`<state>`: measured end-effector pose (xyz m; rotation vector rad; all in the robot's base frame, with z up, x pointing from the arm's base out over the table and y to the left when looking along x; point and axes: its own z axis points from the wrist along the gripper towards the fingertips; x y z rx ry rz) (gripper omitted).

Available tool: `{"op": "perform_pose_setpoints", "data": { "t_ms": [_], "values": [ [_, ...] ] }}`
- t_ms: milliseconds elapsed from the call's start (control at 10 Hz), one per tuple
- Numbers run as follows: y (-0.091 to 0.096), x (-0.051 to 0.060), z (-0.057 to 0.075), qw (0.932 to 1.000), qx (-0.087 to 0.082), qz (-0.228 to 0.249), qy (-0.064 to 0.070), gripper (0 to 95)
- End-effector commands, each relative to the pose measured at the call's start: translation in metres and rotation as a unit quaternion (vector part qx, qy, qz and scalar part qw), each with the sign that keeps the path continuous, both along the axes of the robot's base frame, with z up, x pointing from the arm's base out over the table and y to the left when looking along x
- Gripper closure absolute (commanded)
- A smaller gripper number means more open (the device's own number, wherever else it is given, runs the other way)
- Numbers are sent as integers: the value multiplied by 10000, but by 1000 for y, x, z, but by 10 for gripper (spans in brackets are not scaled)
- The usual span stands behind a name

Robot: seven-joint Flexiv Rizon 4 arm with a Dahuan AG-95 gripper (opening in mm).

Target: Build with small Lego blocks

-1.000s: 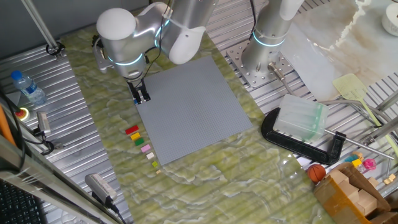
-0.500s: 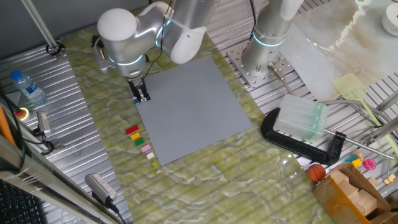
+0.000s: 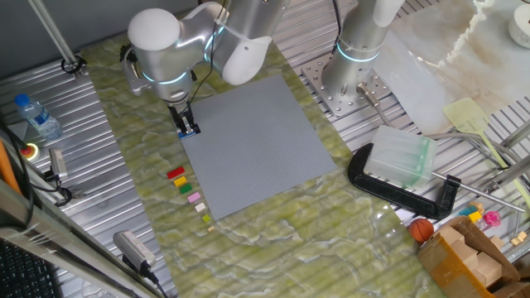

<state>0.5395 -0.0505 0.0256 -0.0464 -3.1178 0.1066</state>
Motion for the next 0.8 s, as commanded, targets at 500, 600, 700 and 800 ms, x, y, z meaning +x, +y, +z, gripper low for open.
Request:
{"op": "perform_pose_setpoints", "data": {
  "t_ms": [500, 600, 700, 800],
  "values": [
    [0, 1, -6, 10000, -24, 54, 55, 950],
    [1, 2, -2, 9999, -30, 77, 124, 950],
    [3, 3, 6, 9996, -37, 79, 283, 950],
    [4, 10, 21, 9990, -35, 100, 434, 950]
  ]
}}
